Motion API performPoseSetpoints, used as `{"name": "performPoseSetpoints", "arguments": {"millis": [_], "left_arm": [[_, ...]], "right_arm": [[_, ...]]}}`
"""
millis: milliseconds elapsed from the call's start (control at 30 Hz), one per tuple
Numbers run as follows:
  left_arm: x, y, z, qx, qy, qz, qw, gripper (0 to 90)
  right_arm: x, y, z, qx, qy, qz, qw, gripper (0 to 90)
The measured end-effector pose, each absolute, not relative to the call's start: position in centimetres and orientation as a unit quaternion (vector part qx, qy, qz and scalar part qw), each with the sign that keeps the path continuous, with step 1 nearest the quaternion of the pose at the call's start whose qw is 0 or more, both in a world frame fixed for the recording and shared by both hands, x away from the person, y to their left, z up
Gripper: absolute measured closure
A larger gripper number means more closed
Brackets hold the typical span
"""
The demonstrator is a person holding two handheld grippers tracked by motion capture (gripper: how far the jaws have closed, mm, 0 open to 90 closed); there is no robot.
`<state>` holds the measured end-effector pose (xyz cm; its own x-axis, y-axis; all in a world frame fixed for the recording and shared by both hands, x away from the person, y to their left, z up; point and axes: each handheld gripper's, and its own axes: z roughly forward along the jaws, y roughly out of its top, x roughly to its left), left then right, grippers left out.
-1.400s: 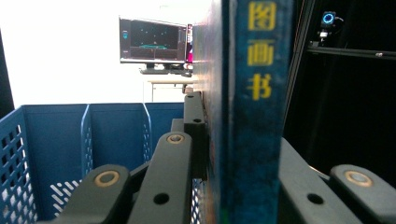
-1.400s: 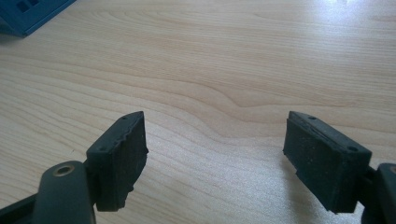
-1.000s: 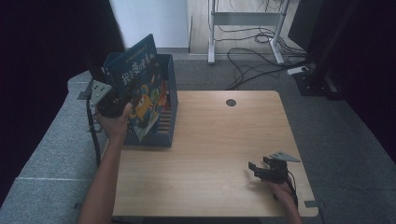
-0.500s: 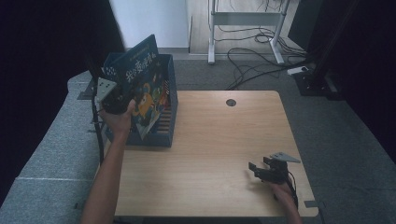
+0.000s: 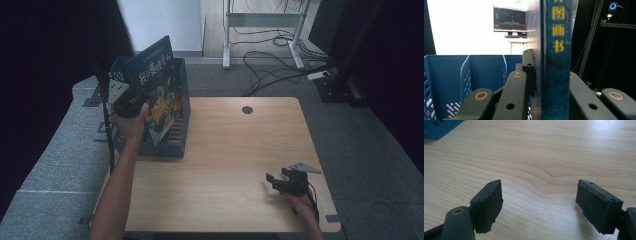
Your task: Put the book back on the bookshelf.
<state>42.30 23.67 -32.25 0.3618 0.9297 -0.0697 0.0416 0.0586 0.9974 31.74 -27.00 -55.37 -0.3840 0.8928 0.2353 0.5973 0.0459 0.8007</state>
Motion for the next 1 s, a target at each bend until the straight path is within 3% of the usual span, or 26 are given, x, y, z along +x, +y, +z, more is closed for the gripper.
{"name": "performPoseSetpoints", "arguments": {"millis": [433, 1000], "left_arm": [[43.7, 23.1, -32.6, 0.565, 0.432, 0.395, 0.582, 81.6], [44.2, 21.4, -35.7, 0.537, 0.423, 0.418, 0.598, 81.6]], "right_arm": [[31.8, -27.1, -55.4, 0.531, 0.702, 0.446, 0.162, 21.0], [31.8, -26.9, -55.4, 0.528, 0.706, 0.443, 0.161, 21.1]]}}
